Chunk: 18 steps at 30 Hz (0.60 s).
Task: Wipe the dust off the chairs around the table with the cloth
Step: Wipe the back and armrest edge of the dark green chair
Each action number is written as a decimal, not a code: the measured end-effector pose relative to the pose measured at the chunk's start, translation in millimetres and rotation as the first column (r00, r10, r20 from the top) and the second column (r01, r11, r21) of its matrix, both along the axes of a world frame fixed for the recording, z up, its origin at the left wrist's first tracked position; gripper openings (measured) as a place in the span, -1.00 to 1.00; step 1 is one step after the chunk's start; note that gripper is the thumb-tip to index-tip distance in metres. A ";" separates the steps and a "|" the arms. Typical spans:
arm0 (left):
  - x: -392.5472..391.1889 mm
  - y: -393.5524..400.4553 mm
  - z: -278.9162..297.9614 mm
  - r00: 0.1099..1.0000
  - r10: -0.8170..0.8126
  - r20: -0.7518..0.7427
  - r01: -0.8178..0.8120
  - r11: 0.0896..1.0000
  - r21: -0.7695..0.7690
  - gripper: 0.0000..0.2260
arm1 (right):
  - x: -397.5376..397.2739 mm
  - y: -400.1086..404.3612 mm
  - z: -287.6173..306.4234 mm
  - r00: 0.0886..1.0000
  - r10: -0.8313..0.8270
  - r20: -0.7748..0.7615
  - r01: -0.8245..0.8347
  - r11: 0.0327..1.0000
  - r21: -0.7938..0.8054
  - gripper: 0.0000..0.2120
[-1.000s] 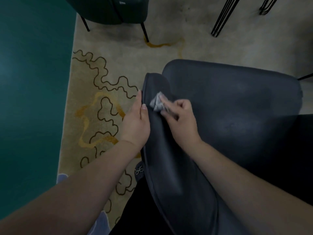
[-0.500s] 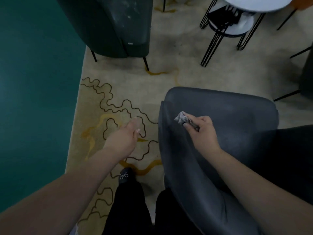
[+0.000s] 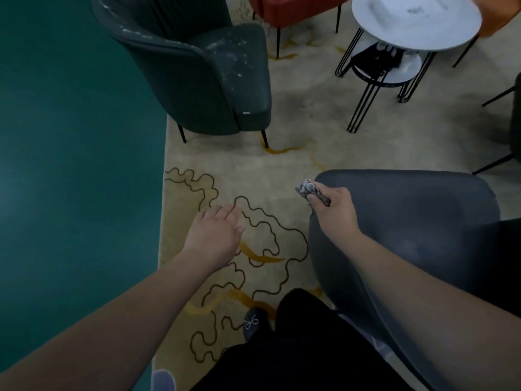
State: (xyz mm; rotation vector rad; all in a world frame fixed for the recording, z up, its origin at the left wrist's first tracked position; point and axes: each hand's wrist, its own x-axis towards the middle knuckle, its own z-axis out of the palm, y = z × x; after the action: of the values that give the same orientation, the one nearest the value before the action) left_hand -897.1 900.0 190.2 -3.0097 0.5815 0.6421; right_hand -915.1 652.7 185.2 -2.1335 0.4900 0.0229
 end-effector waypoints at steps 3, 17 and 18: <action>24.6 7.0 0.9 1.000 -0.003 -0.003 0.003 1.000 0.014 -0.52 | 22.7 1.2 4.2 1.000 -0.018 0.007 0.018 1.000 -0.012 -0.66; 214.3 -36.5 8.9 0.996 -0.074 0.050 0.072 0.996 0.051 -0.49 | 205.8 -58.0 -0.7 0.998 -0.007 -0.064 0.005 1.000 -0.030 -0.68; 228.0 -39.4 11.1 0.996 -0.068 0.051 0.065 0.997 0.050 -0.48 | 219.4 -62.0 -0.2 0.998 -0.005 -0.066 0.003 1.000 -0.031 -0.71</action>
State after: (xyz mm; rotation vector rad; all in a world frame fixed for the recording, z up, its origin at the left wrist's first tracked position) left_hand -669.1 860.7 201.3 -2.9383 0.6502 0.5629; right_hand -695.7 590.8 185.0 -2.1670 0.5367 0.0848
